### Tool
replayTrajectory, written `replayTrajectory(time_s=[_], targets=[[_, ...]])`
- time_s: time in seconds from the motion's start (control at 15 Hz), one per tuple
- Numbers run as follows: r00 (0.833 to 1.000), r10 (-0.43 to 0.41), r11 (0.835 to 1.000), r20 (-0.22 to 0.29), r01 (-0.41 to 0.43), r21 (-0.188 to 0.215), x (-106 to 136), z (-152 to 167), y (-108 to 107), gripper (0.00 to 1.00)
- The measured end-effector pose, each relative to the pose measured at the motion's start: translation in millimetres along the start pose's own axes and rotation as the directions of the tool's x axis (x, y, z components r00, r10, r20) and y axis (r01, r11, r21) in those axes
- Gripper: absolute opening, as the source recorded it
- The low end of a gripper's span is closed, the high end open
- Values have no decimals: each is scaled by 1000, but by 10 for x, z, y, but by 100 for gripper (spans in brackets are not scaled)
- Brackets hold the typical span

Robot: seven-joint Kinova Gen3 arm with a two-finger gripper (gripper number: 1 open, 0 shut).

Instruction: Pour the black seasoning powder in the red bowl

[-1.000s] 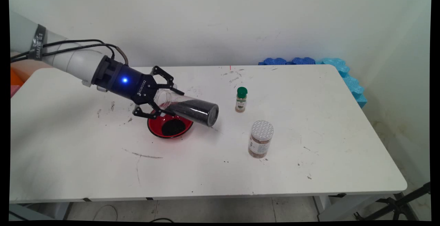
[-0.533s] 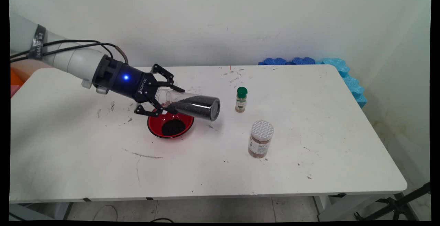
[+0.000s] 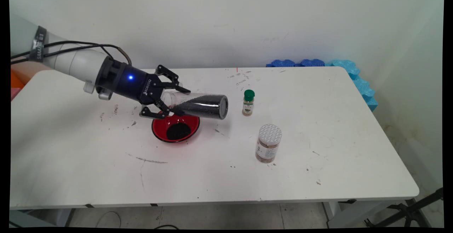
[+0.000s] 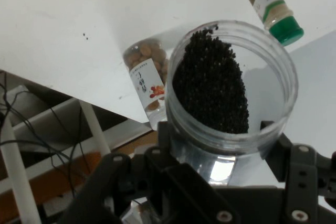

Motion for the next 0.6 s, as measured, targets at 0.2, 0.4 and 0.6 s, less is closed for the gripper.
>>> replayTrajectory(time_s=[0.2, 0.4, 0.6], targets=[[999, -39, 999, 8, 39, -8, 5, -4, -6, 0], [997, -75, 997, 17, 75, -14, 9, -4, -13, 0], [993, -115, 993, 30, 116, -23, 8, 1, -12, 0]])
